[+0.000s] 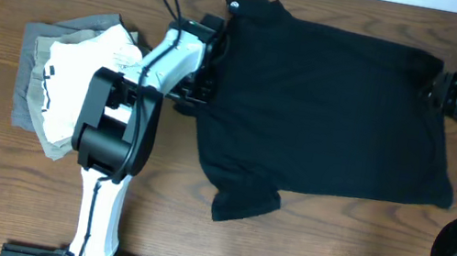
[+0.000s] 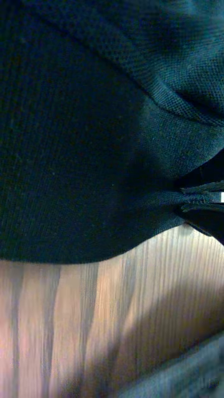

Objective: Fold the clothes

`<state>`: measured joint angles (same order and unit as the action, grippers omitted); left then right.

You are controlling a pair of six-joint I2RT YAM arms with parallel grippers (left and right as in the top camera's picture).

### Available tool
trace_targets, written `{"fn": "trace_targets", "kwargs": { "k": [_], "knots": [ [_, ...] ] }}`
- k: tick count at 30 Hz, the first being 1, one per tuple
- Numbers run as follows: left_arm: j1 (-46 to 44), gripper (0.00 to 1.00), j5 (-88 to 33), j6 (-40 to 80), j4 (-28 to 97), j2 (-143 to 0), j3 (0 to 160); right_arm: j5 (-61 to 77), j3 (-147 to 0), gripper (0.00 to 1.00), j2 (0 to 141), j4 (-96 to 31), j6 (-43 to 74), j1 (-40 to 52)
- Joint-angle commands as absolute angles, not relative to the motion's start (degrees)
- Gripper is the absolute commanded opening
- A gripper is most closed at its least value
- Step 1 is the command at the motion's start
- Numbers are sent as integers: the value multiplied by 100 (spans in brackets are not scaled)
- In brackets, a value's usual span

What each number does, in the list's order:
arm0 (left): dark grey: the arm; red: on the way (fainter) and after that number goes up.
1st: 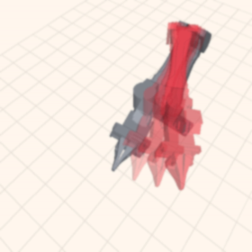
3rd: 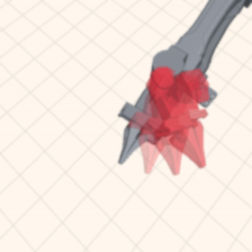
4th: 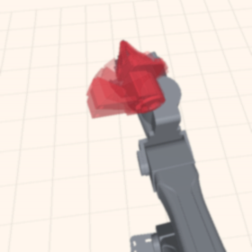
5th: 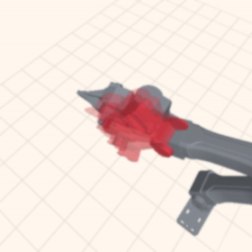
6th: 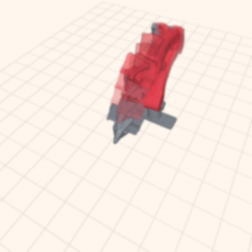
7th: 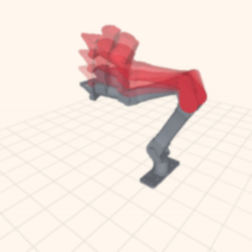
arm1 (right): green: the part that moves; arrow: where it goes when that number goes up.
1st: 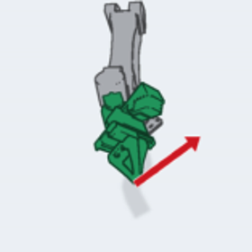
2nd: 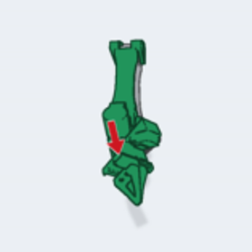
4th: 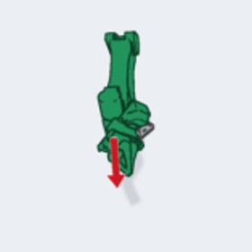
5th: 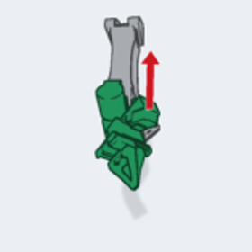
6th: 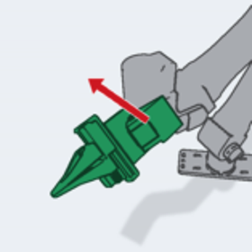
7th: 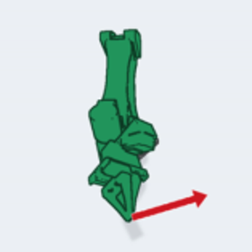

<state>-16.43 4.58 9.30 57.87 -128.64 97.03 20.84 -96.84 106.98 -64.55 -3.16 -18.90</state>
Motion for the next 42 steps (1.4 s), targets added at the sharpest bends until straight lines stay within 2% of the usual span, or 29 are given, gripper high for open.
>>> {"fn": "trace_targets", "kwargs": {
  "k": [1, 5, 8, 10, 11, 17, 21, 27, 34, 37, 40, 42],
  "knots": [
    [-1439, 6, 967, 1146, 5789, -13091, 9596, 1273, -9050, 55, 10707, -6307, 311, -1898],
    [-1428, 6, 972, 1127, 5793, -12984, 9712, 1120, -8359, 53, 10704, -5981, 493, -1988],
    [-1396, 6, 972, 1127, 5774, -12912, 9778, 958, -7924, 36, 10704, -5732, 757, -2130],
    [-1378, 6, 969, 1125, 5765, -12890, 9793, 917, -7644, 18, 10704, -5531, 867, -2204],
    [-1378, 6, 969, 1125, 5756, -12890, 9793, 882, -7507, 13, 10704, -5411, 913, -2224],
    [-1378, 6, 969, 1122, 5758, -12890, 9793, -38, -6471, 1, 10704, -4213, 1594, -2268],
    [-1378, 6, 972, 1031, 5822, -12890, 9791, -766, -6031, 1, 10704, -3760, 1977, -2405],
    [-1376, 6, 972, 972, 5837, -12890, 9791, -1374, -5986, 1, 10702, -4032, 2130, -3002],
    [-1367, 6, 972, 965, 5798, -12888, 9824, 904, -6003, 11, 10663, -3900, 1076, -3533],
    [-1367, 17, 969, 928, 5929, -12805, 9957, 1686, -6005, 17, 10569, -3809, 727, -3588],
    [-1367, 37, 969, 928, 6213, -12523, 10197, 2458, -6005, 25, 10368, -3747, 416, -3612],
    [-1367, 47, 963, 930, 6414, -12213, 10348, 2823, -6005, 32, 10145, -3723, 375, -3610]
  ]
}}
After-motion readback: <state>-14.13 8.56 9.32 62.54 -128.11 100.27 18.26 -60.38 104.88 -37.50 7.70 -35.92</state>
